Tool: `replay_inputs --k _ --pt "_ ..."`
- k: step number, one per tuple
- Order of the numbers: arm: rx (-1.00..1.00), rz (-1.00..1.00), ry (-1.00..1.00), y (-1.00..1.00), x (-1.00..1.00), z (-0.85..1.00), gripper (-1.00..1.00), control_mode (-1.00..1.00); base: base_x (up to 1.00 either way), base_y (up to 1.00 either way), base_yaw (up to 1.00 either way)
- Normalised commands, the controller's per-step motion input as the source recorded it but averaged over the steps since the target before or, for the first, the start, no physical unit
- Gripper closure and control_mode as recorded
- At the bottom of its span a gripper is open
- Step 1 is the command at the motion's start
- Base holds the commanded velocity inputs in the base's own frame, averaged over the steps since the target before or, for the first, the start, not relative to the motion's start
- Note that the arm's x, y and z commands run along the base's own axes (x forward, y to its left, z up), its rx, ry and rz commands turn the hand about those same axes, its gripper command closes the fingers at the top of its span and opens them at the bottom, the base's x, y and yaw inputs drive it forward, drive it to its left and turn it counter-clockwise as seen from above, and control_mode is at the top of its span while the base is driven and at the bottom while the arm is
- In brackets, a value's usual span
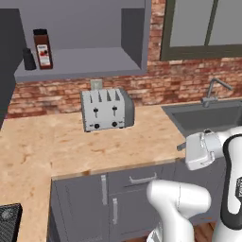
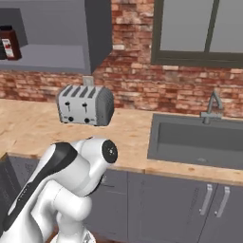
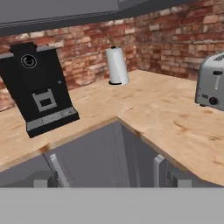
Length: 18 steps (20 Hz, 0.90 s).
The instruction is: Collect the paprika, ketchup, and shaker from the cabinet and place them next to the stove.
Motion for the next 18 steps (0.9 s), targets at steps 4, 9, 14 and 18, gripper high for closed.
replay_inputs --k 4,9,14,18 --pt "0.00 0.00 0.00 0.00 0.00 0.00 -1.00 1.00 0.56 0.79 0.13" --pt "0.00 0.00 0.00 0.00 0.00 0.00 -1.00 1.00 0.60 0.92 0.08" --pt "0.00 0.03 0.00 0.31 0.26 0.11 -1.00 -1.00 0.40 0.54 0.03" --pt "0.00 0.09 -0.10 0.41 0.57 0.75 -1.00 -1.00 0.00 0.00 0.00"
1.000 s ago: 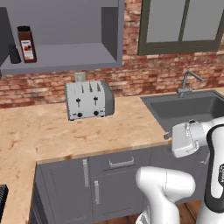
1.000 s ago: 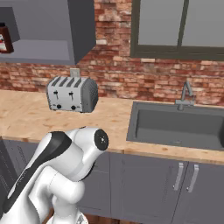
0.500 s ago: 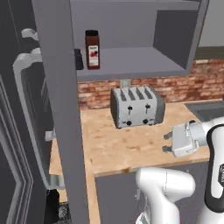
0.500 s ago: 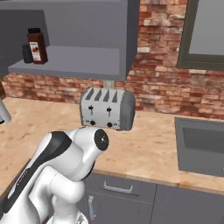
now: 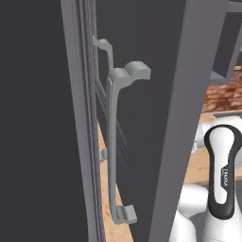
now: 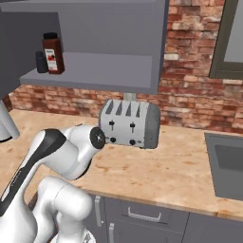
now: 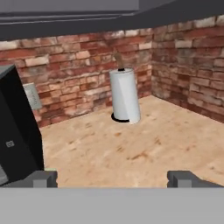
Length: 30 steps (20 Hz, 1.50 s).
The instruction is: Collect the paprika, ketchup, and shaker from the cabinet and place them next to the stove.
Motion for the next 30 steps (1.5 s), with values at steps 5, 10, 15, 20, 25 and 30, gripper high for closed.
replay_inputs --k 5,10,15,20,25,30 --pt "0.00 0.09 -0.07 0.00 0.42 0.89 -1.00 -1.00 0.00 0.00 0.00" --pt "0.00 0.09 -0.08 -0.08 0.20 0.84 -1.00 -1.00 0.00 0.00 0.00" --pt "0.00 0.08 -0.11 0.00 0.07 0.83 -1.00 -1.00 0.00 0.00 0.00" --pt "0.00 0.01 -0.13 0.00 -0.09 0.54 -1.00 -1.00 0.00 0.00 0.00" --pt "0.00 0.00 -0.10 0.00 -0.14 0.37 -1.00 -1.00 0.00 0.00 0.00" --pt "0.00 -0.01 -0.05 0.00 -0.01 0.21 -1.00 -1.00 0.00 0.00 0.00"
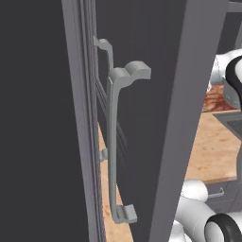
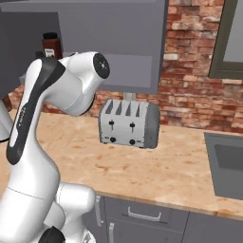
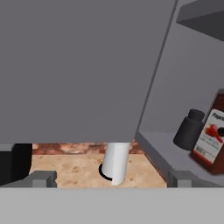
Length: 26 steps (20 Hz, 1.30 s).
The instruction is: Collect the paprika, ketchup, and shaker from the cabinet and place them next to the stove.
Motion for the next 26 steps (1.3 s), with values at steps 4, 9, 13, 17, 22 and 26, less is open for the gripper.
replay_inputs --k 4,9,13,17,22,26 --pt "0.00 -0.01 -0.06 0.00 0.00 0.05 -1.00 -1.00 0.00 0.00 0.00" --pt "0.00 0.00 -0.07 0.00 0.07 0.02 -1.00 -1.00 0.00 0.00 0.00" --pt "0.00 0.00 -0.08 0.00 0.17 0.05 -1.00 -1.00 0.00 0.00 0.00" --pt "0.02 0.00 -0.04 0.00 0.16 0.00 -1.00 -1.00 0.00 0.00 0.00" --pt "0.01 0.00 -0.01 0.00 0.01 0.00 -1.00 -1.00 0.00 0.00 0.00" --pt "0.00 0.00 0.00 0.00 0.00 -0.33 -1.00 -1.00 0.00 0.00 0.00"
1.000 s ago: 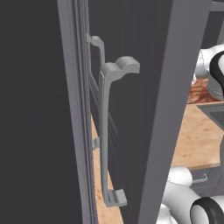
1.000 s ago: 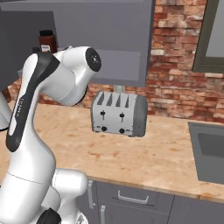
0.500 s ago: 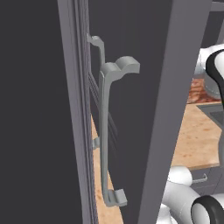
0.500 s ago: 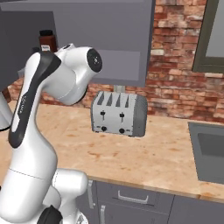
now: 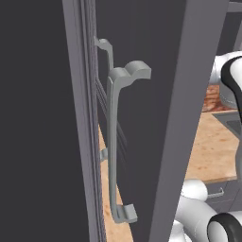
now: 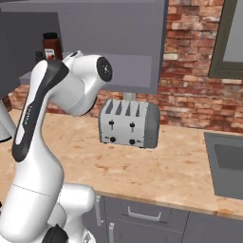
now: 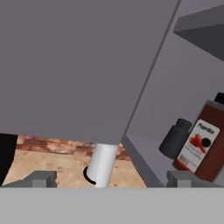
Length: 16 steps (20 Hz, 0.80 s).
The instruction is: Collect the paprika, ketchup, and shaker from the cabinet and place them next to the stove.
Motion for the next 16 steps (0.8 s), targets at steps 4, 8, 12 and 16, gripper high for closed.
replay_inputs --k 4,8,12,16 --pt "0.08 -0.03 0.08 -0.03 0.15 -0.14 -1.00 -1.00 0.00 0.00 0.00" --pt "0.18 -0.04 0.16 -0.26 0.17 0.03 -1.00 -1.00 0.00 0.00 0.00" --pt "0.19 0.00 0.09 -0.33 0.18 0.38 -1.00 -1.00 0.00 0.00 0.00" --pt "0.06 0.00 0.04 -0.13 0.02 0.12 -1.00 -1.00 0.00 0.00 0.00"
